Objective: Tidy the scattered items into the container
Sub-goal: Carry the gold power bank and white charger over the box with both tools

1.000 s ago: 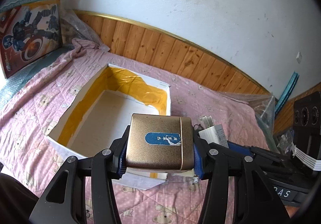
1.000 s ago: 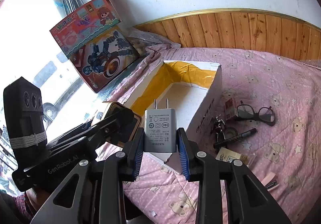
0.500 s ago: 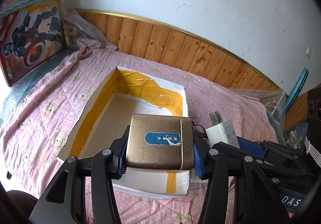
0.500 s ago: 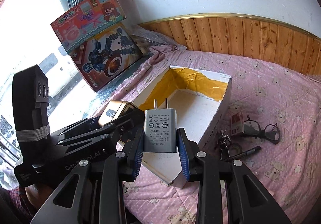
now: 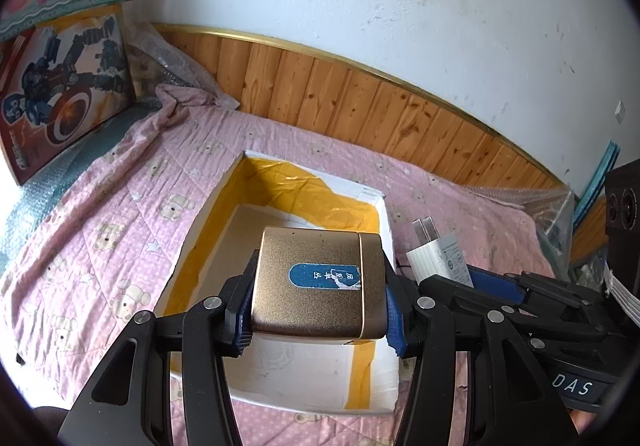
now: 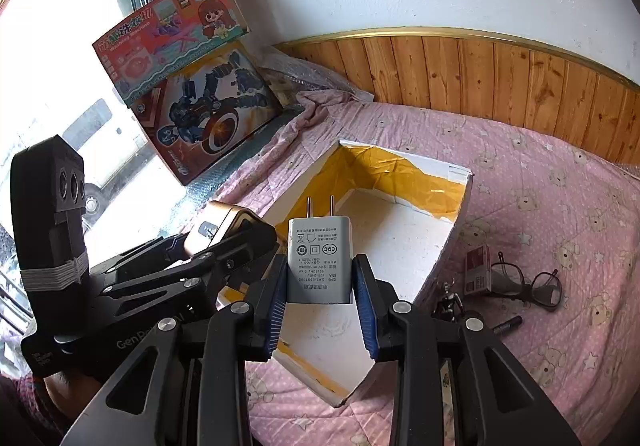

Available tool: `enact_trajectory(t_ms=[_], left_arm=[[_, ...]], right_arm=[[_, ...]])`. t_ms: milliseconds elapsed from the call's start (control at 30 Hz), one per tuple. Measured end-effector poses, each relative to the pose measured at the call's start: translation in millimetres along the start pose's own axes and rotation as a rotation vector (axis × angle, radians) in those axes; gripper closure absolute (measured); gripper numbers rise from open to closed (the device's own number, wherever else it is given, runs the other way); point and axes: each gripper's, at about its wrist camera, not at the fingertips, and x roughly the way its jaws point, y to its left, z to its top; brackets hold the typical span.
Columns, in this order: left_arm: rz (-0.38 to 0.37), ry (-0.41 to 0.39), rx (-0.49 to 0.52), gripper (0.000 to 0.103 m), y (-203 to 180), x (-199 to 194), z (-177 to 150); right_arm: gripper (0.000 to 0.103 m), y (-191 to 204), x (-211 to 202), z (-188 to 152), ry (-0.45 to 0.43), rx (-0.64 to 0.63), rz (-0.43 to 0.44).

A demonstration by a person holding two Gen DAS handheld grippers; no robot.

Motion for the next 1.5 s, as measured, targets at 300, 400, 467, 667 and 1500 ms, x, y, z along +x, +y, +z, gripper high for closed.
enact_trajectory(t_ms=[300, 400, 467, 667, 1500], left_arm=[[-0.013, 0.041, -0.01, 0.05, 9, 20, 22], [-0.007, 0.059, -0.009, 0.05, 15, 27, 29], [-0.006, 0.071, -0.015, 0.05, 19, 32, 34], [-0.004, 0.124, -0.036, 0.05, 30, 49, 39], [0.123, 0.382, -0.007, 0.05, 31, 153, 56]], right_arm=[[0.069, -2, 20, 23, 0.015, -0.01, -0.006], [0.069, -7, 29, 28, 0.029, 0.005, 0.004], [0.07, -11, 35, 31, 0.034, 0.013, 0.005], [0.07, -23, 52, 38, 0.065, 0.061, 0.036], [0.07, -75, 133, 59, 0.247, 0.199, 0.101]])
